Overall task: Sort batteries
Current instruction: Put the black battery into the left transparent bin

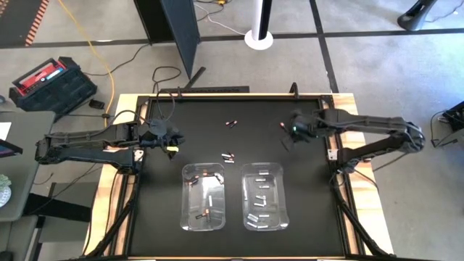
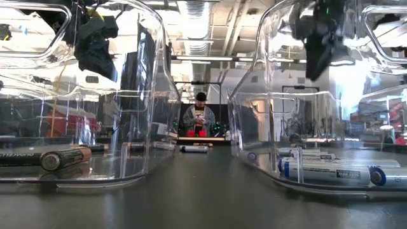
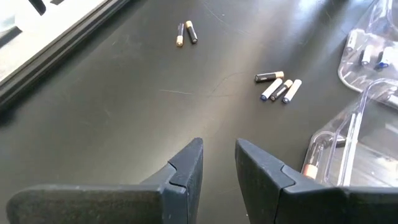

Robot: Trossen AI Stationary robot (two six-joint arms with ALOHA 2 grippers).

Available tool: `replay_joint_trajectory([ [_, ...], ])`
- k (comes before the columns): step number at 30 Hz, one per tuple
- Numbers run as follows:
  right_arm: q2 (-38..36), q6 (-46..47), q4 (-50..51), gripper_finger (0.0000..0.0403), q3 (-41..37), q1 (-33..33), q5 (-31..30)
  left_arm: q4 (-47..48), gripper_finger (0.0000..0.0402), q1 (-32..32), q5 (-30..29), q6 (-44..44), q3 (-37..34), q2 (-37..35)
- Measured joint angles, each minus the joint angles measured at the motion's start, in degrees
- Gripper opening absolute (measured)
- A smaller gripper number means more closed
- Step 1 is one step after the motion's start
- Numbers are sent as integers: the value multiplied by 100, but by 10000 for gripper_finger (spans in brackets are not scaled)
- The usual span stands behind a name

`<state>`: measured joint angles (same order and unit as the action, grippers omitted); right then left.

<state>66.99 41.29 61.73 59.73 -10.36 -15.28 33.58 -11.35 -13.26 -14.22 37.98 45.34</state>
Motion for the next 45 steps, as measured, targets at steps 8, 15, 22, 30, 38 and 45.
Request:
replay_joint_trajectory([
  [8,338,-964,-1327,140,-553,-1543,4,-2,91,0,0,14,0,0],
  [15,1084,-2260,-2339,181,-549,-2181,55,-4,91,0,0,4,0,0],
  [22,1952,-2381,-2352,234,-549,-2687,61,-4,91,-1,-2,-55,0,0],
  [30,2584,-2534,-2387,240,-547,-3076,517,-3,91,0,-2,-61,0,0],
  [38,2857,-2636,-2387,240,-532,-3041,771,-4,91,1,-7,-61,0,0],
  [45,2862,-2635,-2429,240,-549,-2996,769,-4,91,-1,-50,-61,0,0],
])
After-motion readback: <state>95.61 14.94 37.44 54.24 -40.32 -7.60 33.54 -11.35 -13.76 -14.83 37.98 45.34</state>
